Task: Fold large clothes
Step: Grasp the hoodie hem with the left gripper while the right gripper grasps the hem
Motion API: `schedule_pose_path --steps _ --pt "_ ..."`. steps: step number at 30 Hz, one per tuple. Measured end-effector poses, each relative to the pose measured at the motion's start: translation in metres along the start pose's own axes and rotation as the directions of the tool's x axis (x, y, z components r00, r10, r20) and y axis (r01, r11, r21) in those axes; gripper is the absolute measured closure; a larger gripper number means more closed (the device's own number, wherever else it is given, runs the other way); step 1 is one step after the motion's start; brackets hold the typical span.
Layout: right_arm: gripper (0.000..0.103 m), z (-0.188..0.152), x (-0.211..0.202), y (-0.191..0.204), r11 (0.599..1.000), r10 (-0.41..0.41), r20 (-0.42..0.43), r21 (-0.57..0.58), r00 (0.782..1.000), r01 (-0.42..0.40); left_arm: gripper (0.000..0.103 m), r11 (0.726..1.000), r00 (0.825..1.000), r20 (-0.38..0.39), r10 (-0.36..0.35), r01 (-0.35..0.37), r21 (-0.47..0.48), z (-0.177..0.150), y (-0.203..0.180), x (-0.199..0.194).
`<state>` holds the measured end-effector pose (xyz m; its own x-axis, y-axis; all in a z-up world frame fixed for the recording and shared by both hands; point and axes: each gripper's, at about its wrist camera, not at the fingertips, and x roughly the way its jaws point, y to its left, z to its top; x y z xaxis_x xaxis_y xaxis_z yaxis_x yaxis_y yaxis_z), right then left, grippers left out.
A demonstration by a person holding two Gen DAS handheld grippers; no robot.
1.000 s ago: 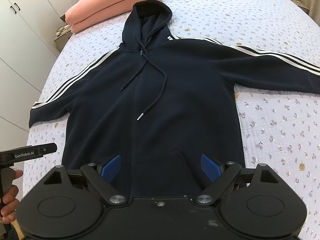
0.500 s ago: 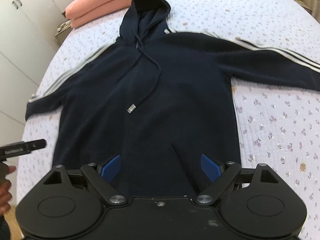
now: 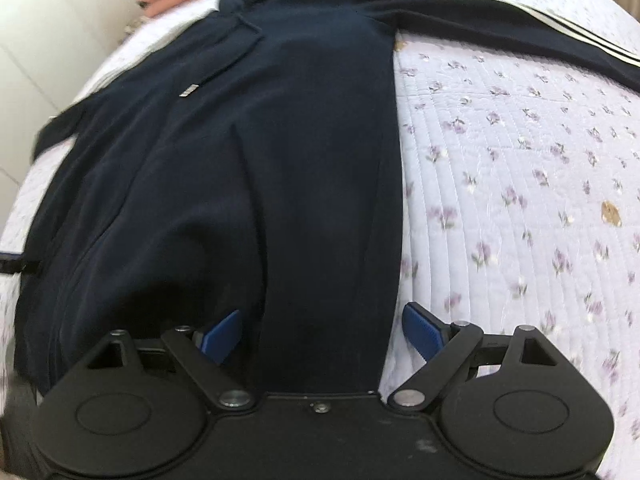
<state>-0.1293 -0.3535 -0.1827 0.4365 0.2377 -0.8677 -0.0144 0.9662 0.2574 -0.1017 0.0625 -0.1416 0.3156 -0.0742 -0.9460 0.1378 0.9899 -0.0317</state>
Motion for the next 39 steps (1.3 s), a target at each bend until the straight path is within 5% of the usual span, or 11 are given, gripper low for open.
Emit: schedule_pose_path --steps 11,12,13,15,16,22,27,30,33,35,39 --pt "0.001 -0.031 -0.01 -0.01 0.984 0.081 -0.007 0.161 0.997 -0.079 0.006 0.962 0.964 0.001 -0.266 0.266 -0.063 -0.03 0.017 -0.021" --pt "0.025 -0.028 -0.012 -0.01 0.985 0.091 -0.02 0.147 0.996 -0.087 0.009 0.951 0.952 -0.018 -0.305 0.304 -0.053 -0.031 0.017 -0.019" --pt "0.095 -0.025 -0.016 -0.006 0.992 0.069 -0.024 0.104 0.997 -0.066 0.025 0.954 0.953 -0.029 -0.301 0.3 -0.026 -0.034 0.015 -0.02" --pt "0.095 -0.019 -0.026 -0.003 0.996 0.049 -0.019 0.072 0.999 -0.048 0.057 0.975 0.982 -0.011 -0.188 0.188 0.115 -0.041 0.0 -0.03" --pt "0.096 -0.015 -0.035 -0.003 0.996 0.058 -0.01 0.072 0.998 -0.058 0.093 0.975 0.986 -0.004 -0.168 0.167 0.146 -0.043 -0.003 -0.035" --pt "0.098 0.0 -0.1 -0.011 0.997 -0.023 0.05 0.073 0.998 0.019 0.097 0.985 0.984 -0.065 -0.166 0.168 0.031 -0.045 0.022 -0.042" --pt "0.098 -0.024 -0.036 -0.025 0.993 -0.103 -0.126 0.04 0.987 0.109 0.097 0.986 0.982 -0.122 -0.144 0.154 0.071 -0.06 0.032 -0.032" --pt "0.092 -0.018 -0.021 -0.03 0.994 -0.111 -0.174 0.006 0.978 0.113 0.089 0.985 0.98 -0.126 -0.156 0.164 0.054 -0.059 0.039 -0.039" --pt "0.027 -0.003 -0.034 -0.021 0.973 -0.22 -0.214 -0.119 0.952 0.198 0.064 0.985 0.979 -0.126 -0.158 0.165 0.044 -0.04 0.044 -0.034" --pt "0.025 0.013 -0.05 -0.016 0.951 -0.275 -0.171 -0.196 0.946 0.241 0.033 0.986 0.981 -0.112 -0.16 0.164 0.027 -0.023 0.055 -0.034" --pt "0.024 0.063 -0.073 -0.005 0.954 -0.25 -0.034 -0.178 0.968 0.24 0.022 0.984 0.984 0.022 -0.175 0.176 -0.041 0.014 0.083 -0.044"
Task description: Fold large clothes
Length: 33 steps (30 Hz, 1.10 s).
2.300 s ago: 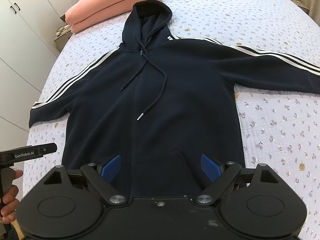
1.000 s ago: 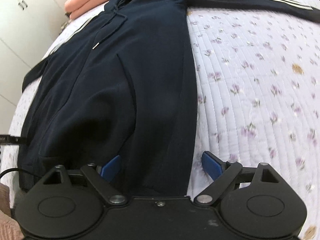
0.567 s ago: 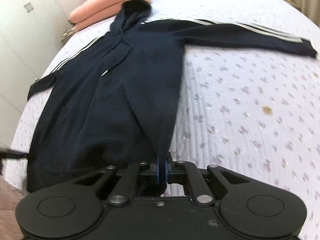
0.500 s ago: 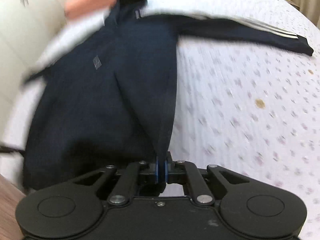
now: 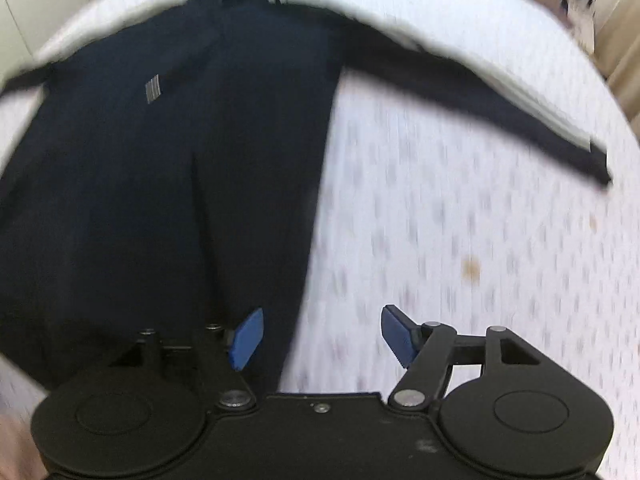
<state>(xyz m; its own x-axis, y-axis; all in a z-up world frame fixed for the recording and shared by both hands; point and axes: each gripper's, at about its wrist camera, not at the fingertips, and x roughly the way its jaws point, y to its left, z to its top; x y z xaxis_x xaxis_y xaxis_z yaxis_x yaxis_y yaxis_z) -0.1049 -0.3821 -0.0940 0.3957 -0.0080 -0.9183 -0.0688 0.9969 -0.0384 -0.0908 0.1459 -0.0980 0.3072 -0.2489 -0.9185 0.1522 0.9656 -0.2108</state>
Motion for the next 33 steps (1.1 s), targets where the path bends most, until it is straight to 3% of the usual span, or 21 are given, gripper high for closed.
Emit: schedule_pose_path --steps 5,9,11,13,17,19,22,24,26,27,29,33 --pt "0.023 0.079 -0.019 0.045 0.993 0.113 0.173 -0.049 0.978 -0.106 0.021 0.992 0.985 0.13 0.11 -0.101 -0.071 0.065 0.038 -0.007" --pt "0.02 0.164 -0.019 0.099 0.963 0.266 0.258 -0.042 0.929 -0.265 0.02 0.964 0.938 0.252 0.24 -0.2 -0.174 0.117 0.091 -0.012" --pt "0.019 0.202 -0.009 0.135 0.941 0.33 0.278 -0.019 0.902 -0.339 0.019 0.948 0.915 0.296 0.274 -0.206 -0.241 0.139 0.115 -0.021" --pt "0.019 0.233 0.012 0.173 0.928 0.357 0.276 0.002 0.892 -0.372 0.019 0.928 0.902 0.311 0.299 -0.198 -0.316 0.158 0.142 -0.019" --pt "0.019 0.276 0.074 0.224 0.915 0.366 0.175 0.114 0.914 -0.388 0.019 0.889 0.918 0.271 0.288 -0.15 -0.434 0.172 0.187 -0.003" --pt "0.019 0.286 0.089 0.241 0.903 0.377 0.127 0.169 0.917 -0.395 0.019 0.886 0.928 0.25 0.276 -0.145 -0.44 0.172 0.204 -0.001" --pt "0.019 0.316 0.101 0.256 0.881 0.377 0.122 0.26 0.918 -0.396 0.019 0.88 0.934 0.13 0.334 -0.259 -0.397 0.176 0.219 0.0" --pt "0.019 0.323 0.104 0.265 0.88 0.381 0.113 0.259 0.918 -0.397 0.019 0.849 0.909 0.023 0.415 -0.378 -0.369 0.188 0.235 0.005" --pt "0.019 0.337 0.121 0.285 0.922 0.334 0.087 0.176 0.938 -0.345 0.02 0.823 0.883 0.018 0.468 -0.429 -0.373 0.196 0.248 0.004" --pt "0.018 0.342 0.127 0.293 0.939 0.305 0.091 0.139 0.948 -0.315 0.019 0.818 0.882 0.027 0.471 -0.425 -0.387 0.198 0.252 0.004" --pt "0.018 0.347 0.144 0.307 0.964 0.241 0.134 0.085 0.961 -0.253 0.018 0.825 0.907 0.027 0.421 -0.37 -0.426 0.195 0.259 0.01" --pt "0.019 0.353 0.182 0.327 0.974 0.171 0.197 0.114 0.965 -0.196 0.018 0.785 0.955 0.043 0.294 -0.215 -0.582 0.177 0.278 0.031"
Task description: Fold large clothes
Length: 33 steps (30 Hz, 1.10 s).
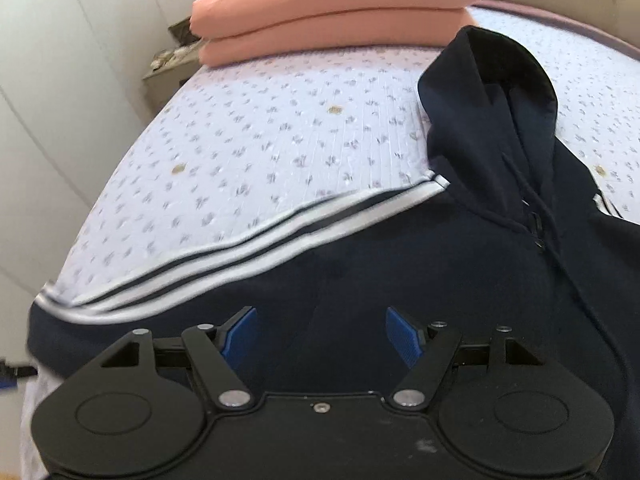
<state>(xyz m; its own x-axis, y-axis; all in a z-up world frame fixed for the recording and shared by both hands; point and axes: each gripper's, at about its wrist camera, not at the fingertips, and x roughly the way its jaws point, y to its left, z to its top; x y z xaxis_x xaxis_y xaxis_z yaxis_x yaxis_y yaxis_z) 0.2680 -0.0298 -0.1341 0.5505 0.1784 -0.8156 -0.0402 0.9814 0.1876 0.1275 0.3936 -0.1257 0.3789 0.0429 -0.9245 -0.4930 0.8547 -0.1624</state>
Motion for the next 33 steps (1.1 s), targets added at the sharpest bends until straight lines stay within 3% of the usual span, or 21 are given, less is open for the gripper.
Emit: schedule_pose_path --steps 4,7,8,9,11,12,14,17,19,21,24,25,27,29,30,31,32,33 --pt "0.018 -0.013 0.011 0.007 0.994 -0.107 0.035 0.002 0.994 0.106 0.012 0.991 0.996 0.067 -0.06 0.067 -0.116 -0.002 0.019 0.01" --pt "0.019 -0.047 0.022 0.02 0.99 -0.071 -0.035 -0.12 0.997 0.067 0.013 0.98 0.992 0.108 -0.064 0.083 -0.179 0.007 0.032 0.02" --pt "0.019 -0.062 0.022 0.026 0.982 -0.08 -0.031 -0.177 0.996 0.074 0.021 0.977 0.99 0.126 -0.055 0.08 -0.2 0.009 0.037 0.024" --pt "0.018 -0.075 0.015 0.029 0.974 -0.082 0.03 -0.207 0.996 0.087 0.031 0.974 0.99 0.136 -0.04 0.069 -0.215 0.012 0.039 0.028" --pt "0.018 -0.087 0.007 0.032 0.961 -0.088 0.045 -0.259 0.995 0.096 0.083 0.966 0.985 0.168 -0.03 0.071 -0.247 0.009 0.045 0.026" --pt "0.018 -0.086 0.005 0.03 0.966 -0.084 0.033 -0.241 0.996 0.09 0.1 0.966 0.982 0.184 -0.03 0.076 -0.248 0.015 0.042 0.028" --pt "0.018 -0.083 0.004 0.024 0.982 -0.066 -0.015 -0.179 0.998 0.063 0.103 0.966 0.976 0.219 0.005 0.051 -0.253 0.005 0.044 0.007" --pt "0.018 -0.083 0.004 0.023 0.984 -0.056 -0.024 -0.169 0.998 0.052 0.103 0.959 0.958 0.286 -0.028 0.106 -0.263 -0.019 0.054 -0.028" --pt "0.018 -0.084 0.0 0.028 0.981 -0.07 -0.013 -0.18 0.997 0.067 0.102 0.969 0.962 0.269 -0.043 0.106 -0.223 -0.026 0.057 -0.034" --pt "0.018 -0.087 -0.003 0.037 0.977 -0.082 0.01 -0.198 0.997 0.082 0.096 0.973 0.973 0.201 -0.11 0.147 -0.176 -0.026 0.056 -0.022" --pt "0.018 -0.093 0.0 0.046 0.977 -0.086 0.026 -0.195 0.996 0.089 0.071 0.97 0.982 0.142 -0.125 0.151 -0.191 -0.016 0.054 0.002" --pt "0.018 -0.095 0.001 0.047 0.977 -0.088 0.032 -0.191 0.996 0.092 0.057 0.965 0.979 0.146 -0.141 0.169 -0.199 -0.013 0.053 0.008" --pt "0.018 -0.098 0.0 0.043 0.983 -0.072 0.042 -0.169 0.997 0.078 0.039 0.96 0.975 0.17 -0.141 0.177 -0.218 -0.004 0.049 0.017" --pt "0.018 -0.099 0.001 0.037 0.989 -0.047 0.043 -0.141 0.998 0.053 0.032 0.954 0.974 0.187 -0.126 0.171 -0.245 0.005 0.043 0.025" --pt "0.017 -0.099 0.001 0.034 0.991 -0.036 0.044 -0.129 0.998 0.042 0.033 0.953 0.973 0.204 -0.11 0.162 -0.257 0.01 0.044 0.032" --pt "0.016 -0.1 0.001 0.032 0.992 -0.028 0.049 -0.122 0.998 0.034 0.056 0.953 0.971 0.225 -0.085 0.145 -0.267 0.015 0.041 0.034" --pt "0.016 -0.101 0.001 0.031 0.992 -0.022 0.057 -0.119 0.998 0.029 0.087 0.955 0.969 0.243 -0.051 0.119 -0.271 0.02 0.039 0.039" --pt "0.016 -0.101 0.001 0.03 0.992 -0.021 0.064 -0.121 0.998 0.028 0.091 0.955 0.967 0.254 -0.022 0.096 -0.282 0.027 0.037 0.042"
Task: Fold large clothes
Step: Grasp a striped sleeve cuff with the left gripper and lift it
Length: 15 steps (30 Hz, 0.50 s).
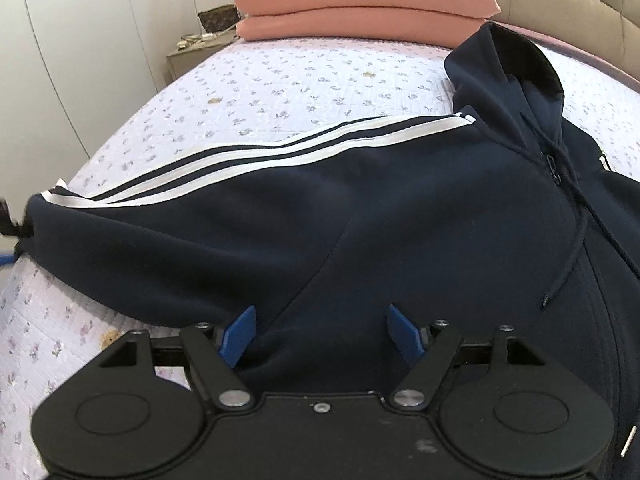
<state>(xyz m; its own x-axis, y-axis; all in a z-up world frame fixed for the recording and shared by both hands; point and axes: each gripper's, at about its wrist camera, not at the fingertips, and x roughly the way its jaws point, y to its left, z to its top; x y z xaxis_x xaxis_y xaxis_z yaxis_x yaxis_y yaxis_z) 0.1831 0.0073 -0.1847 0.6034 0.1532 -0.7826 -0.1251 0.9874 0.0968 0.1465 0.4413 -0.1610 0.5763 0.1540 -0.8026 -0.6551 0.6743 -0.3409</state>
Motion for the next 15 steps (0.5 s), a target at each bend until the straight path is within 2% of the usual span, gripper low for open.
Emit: schedule_pose_path --steps 1,3,5,6,7,9,10,11,12,13,14,15 --pt "0.016 -0.001 0.0 0.001 1.0 -0.003 0.009 -0.009 1.0 0.003 0.097 1.0 1.0 0.015 -0.008 0.008 -0.02 0.004 -0.002 -0.005" --pt "0.016 -0.001 -0.003 0.003 1.0 -0.009 0.02 -0.026 1.0 0.01 0.097 0.997 0.993 0.101 -0.063 0.066 -0.029 0.008 -0.004 -0.039" --pt "0.016 -0.001 -0.007 0.006 0.999 -0.016 0.038 -0.039 0.999 0.018 0.097 0.993 0.978 0.18 -0.108 0.113 -0.019 0.009 -0.004 -0.082" --pt "0.016 -0.002 -0.009 0.008 0.999 -0.023 0.046 -0.046 0.999 0.025 0.097 0.991 0.972 0.197 -0.128 0.133 -0.015 0.006 -0.001 -0.102" --pt "0.016 -0.002 -0.009 0.01 0.998 -0.033 0.051 -0.058 0.998 0.036 0.097 0.992 0.974 0.193 -0.121 0.124 -0.005 0.001 0.001 -0.113" --pt "0.016 -0.003 -0.006 0.014 0.994 -0.053 0.05 -0.089 0.997 0.058 0.096 0.996 0.987 0.146 -0.068 0.059 0.064 -0.012 0.004 -0.114" --pt "0.016 -0.003 -0.005 0.016 0.993 -0.058 0.051 -0.097 0.997 0.063 0.095 0.993 0.995 0.096 -0.025 0.014 0.114 -0.02 0.006 -0.104" --pt "0.016 -0.003 -0.005 0.016 0.994 -0.056 0.051 -0.094 0.997 0.061 0.094 0.99 0.999 0.027 0.025 -0.028 0.138 -0.026 0.011 -0.089" --pt "0.016 -0.002 -0.004 0.015 0.995 -0.052 0.047 -0.086 0.998 0.056 0.093 0.993 0.996 -0.073 0.044 -0.036 0.117 -0.033 0.023 -0.07" --pt "0.016 -0.002 -0.004 0.013 0.996 -0.047 0.043 -0.078 0.998 0.05 0.086 0.997 0.992 -0.127 0.02 -0.011 0.071 -0.038 0.037 -0.061" --pt "0.016 -0.003 -0.004 0.012 0.996 -0.041 0.042 -0.072 0.998 0.044 0.08 0.999 0.994 -0.102 -0.034 0.035 0.009 -0.041 0.051 -0.062" --pt "0.015 -0.003 -0.004 0.01 0.997 -0.037 0.042 -0.065 0.998 0.04 0.075 0.998 0.994 -0.094 -0.055 0.053 -0.028 -0.039 0.058 -0.064"
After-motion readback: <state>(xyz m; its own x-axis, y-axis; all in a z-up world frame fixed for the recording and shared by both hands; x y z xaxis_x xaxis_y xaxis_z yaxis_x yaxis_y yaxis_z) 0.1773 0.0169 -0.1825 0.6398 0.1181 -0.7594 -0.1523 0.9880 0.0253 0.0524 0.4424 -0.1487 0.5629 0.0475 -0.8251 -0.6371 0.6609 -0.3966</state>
